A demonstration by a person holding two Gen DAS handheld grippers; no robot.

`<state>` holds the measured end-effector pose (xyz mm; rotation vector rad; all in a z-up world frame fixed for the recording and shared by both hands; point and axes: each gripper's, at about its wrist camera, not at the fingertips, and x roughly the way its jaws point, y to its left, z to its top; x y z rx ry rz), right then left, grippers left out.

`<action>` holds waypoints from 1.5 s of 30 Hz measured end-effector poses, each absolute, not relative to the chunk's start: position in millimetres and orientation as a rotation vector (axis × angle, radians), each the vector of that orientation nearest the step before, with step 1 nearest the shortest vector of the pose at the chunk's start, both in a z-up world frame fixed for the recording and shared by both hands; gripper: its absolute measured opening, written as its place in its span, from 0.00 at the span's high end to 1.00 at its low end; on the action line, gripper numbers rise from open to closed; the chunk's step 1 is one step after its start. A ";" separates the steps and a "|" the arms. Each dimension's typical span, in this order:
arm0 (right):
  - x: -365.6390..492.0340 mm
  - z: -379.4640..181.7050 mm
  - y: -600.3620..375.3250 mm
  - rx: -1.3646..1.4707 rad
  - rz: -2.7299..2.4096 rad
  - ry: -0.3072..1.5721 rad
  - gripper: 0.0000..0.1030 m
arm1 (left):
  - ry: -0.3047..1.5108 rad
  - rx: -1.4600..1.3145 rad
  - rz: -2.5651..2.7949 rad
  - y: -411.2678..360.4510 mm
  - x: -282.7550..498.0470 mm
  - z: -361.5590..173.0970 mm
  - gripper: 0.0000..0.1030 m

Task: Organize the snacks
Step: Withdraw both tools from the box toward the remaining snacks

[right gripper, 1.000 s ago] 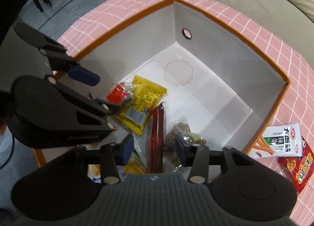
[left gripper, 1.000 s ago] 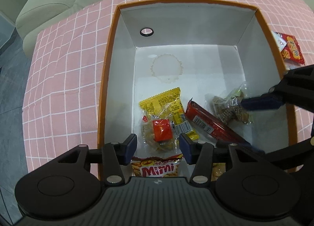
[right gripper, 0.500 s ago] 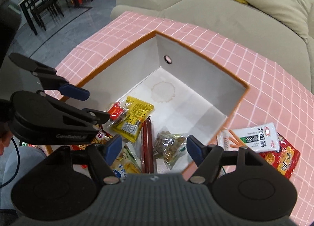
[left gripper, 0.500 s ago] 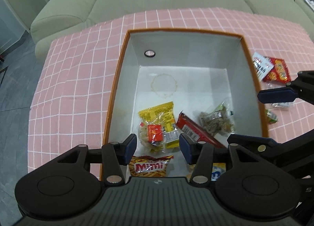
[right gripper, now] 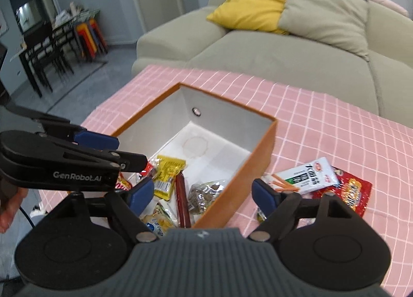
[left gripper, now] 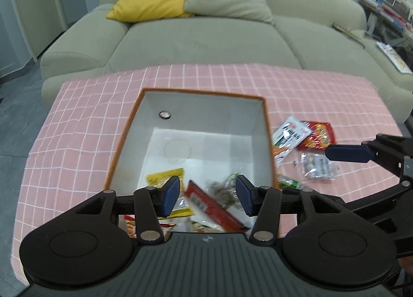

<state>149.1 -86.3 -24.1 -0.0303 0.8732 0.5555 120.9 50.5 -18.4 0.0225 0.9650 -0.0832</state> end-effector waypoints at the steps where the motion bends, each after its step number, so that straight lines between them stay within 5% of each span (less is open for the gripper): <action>1: 146.1 -23.3 -92.0 -0.019 0.547 0.863 0.19 | 0.950 0.018 -0.083 47.0 117.4 -16.9 0.43; 18: 77.6 -41.9 -181.1 0.065 0.363 0.733 0.16 | 0.840 -0.078 -0.161 -10.5 82.9 -17.1 0.37; 33: 65.7 -87.3 -228.5 -0.005 0.206 0.781 0.16 | 0.944 -0.082 -0.283 -78.0 87.1 -55.2 0.33; 45: 97.8 -108.7 -242.8 -0.089 0.250 0.808 0.31 | 1.101 -0.236 -0.132 -98.5 117.5 -98.7 0.38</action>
